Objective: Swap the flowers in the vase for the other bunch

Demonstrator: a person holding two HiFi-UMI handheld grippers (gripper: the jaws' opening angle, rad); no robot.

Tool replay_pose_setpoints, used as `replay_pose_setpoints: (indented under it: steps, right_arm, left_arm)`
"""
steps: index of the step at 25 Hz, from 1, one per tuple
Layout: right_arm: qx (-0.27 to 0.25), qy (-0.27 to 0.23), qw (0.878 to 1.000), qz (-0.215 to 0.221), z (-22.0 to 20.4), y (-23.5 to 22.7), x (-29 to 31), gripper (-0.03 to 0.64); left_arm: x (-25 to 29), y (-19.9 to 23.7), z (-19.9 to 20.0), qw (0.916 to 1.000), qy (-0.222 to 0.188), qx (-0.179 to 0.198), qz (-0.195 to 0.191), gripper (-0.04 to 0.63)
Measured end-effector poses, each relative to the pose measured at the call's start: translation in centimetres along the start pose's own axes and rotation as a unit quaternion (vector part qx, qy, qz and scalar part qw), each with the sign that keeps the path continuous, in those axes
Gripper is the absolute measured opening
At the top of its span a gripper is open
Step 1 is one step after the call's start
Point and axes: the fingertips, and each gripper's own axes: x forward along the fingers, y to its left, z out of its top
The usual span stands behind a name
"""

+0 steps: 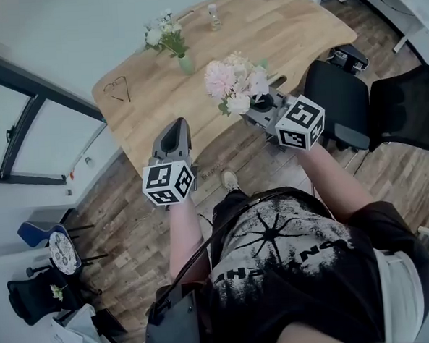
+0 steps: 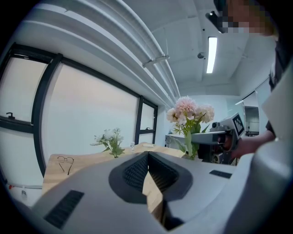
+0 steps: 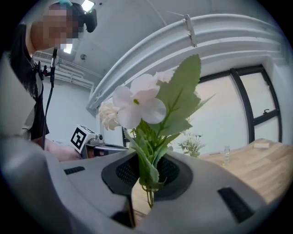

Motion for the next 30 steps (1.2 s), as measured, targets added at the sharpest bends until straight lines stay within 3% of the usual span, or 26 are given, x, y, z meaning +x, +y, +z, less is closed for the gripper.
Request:
replay_pose_setpoints:
  steps: [6, 11, 25, 30]
  right_arm:
    - [0.007, 0.005, 1.0, -0.011, 0.1, -1.9, 2.4, 0.058]
    - [0.022, 0.02, 0.999, -0.023, 0.0, -5.8, 7.1, 0.058]
    - [0.012, -0.001, 0.999, -0.042, 0.2, -7.0, 8.3, 0.058]
    - [0.02, 0.004, 0.998, -0.053, 0.5, -9.2, 13.6, 0.058]
  left_arm:
    - [2.3, 2.6, 0.2, 0.9999, 0.006, -0.008, -0.01, 0.015]
    - [6.4, 7.3, 0.5, 0.9994, 0.022, -0.019, -0.019, 0.015]
    - [8.1, 9.4, 0.7, 0.9994, 0.012, -0.007, -0.031, 0.015]
    - [10.6, 14.3, 1.4, 0.9987, 0.019, -0.015, -0.045, 0.015]
